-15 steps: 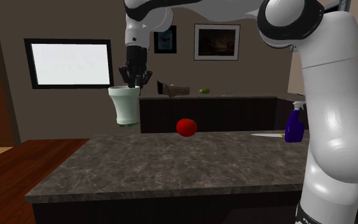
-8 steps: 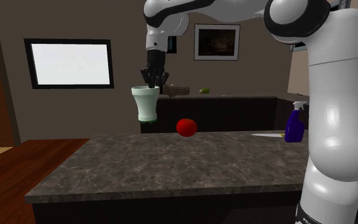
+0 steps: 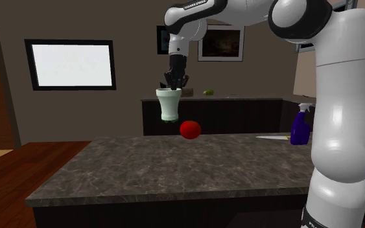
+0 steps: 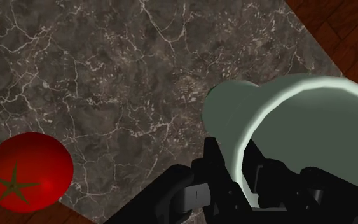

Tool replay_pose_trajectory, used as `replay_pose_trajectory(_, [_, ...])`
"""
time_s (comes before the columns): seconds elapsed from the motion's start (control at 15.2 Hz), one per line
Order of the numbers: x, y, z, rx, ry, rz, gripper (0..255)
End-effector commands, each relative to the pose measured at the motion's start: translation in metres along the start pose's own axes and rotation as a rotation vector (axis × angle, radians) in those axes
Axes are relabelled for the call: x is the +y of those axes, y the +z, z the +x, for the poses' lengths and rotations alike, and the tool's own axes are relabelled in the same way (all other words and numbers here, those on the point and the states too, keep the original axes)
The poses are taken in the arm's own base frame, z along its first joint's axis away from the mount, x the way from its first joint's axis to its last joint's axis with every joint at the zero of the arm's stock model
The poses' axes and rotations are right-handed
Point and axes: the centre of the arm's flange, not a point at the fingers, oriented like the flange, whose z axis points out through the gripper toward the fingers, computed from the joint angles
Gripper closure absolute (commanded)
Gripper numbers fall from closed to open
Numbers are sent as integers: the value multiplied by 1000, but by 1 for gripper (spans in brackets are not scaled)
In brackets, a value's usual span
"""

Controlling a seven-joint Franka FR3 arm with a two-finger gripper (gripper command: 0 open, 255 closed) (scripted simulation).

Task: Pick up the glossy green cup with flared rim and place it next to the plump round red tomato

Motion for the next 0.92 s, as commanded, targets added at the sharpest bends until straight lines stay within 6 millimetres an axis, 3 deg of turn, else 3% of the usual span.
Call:
replay_pose_trajectory(0.0, [26, -5, 1, 1, -1, 0, 255])
replay_pose_trajectory(0.86, [197, -20, 2, 1, -1, 0, 255])
